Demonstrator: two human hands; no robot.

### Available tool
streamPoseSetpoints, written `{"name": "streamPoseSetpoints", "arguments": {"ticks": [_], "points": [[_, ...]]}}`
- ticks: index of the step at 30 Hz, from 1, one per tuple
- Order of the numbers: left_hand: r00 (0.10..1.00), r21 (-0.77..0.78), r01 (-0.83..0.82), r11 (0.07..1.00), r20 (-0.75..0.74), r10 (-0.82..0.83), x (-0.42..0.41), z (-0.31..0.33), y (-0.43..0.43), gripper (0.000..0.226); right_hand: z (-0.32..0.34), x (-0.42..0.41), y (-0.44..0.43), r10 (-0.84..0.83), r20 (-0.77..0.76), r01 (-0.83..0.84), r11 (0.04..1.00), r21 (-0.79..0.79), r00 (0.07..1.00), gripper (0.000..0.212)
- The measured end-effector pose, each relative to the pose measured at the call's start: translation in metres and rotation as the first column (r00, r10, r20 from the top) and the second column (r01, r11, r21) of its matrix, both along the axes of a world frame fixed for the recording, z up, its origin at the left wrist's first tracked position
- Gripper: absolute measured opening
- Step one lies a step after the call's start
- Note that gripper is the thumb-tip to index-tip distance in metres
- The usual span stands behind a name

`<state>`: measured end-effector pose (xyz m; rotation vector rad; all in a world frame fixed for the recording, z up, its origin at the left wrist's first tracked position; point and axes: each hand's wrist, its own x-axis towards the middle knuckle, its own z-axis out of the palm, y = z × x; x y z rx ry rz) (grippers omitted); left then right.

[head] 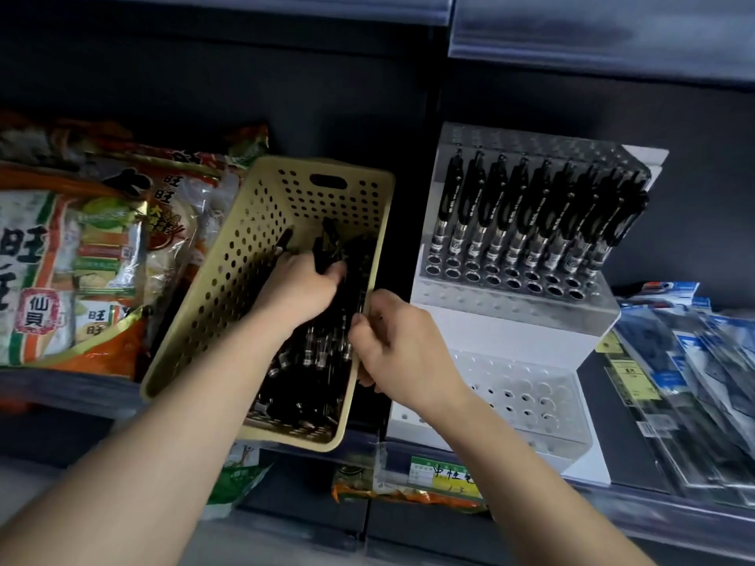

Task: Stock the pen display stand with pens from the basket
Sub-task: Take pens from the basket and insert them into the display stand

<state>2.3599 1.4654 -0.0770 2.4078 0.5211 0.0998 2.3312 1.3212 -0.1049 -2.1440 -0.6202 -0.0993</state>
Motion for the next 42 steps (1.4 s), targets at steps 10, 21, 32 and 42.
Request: {"name": "streamPoseSetpoints", "arguments": {"ticks": [10, 21, 32, 42], "points": [[0.999, -0.024, -0.026, 0.999, -0.041, 0.025, 0.019, -0.015, -0.011, 0.058, -0.003, 0.004, -0.001, 0.006, 0.025, -0.006, 1.000, 0.013, 1.000, 0.022], [0.973, -0.566, -0.131, 0.814, 0.083, 0.214, -0.010, -0.020, 0.006, 0.049, -0.004, 0.008, 0.000, -0.002, -0.017, 0.003, 0.999, 0.039, 1.000, 0.020], [0.949, -0.696, -0.118, 0.708, 0.130, 0.286, -0.017, -0.011, 0.005, 0.018, -0.004, 0.009, 0.002, -0.065, -0.055, 0.067, 0.997, 0.028, 0.996, 0.021], [0.747, -0.822, 0.113, 0.558, 0.441, 0.498, -0.014, 0.039, 0.015, 0.021, -0.008, 0.015, 0.007, -0.171, -0.144, 0.173, 0.985, 0.001, 0.975, 0.030]]}}
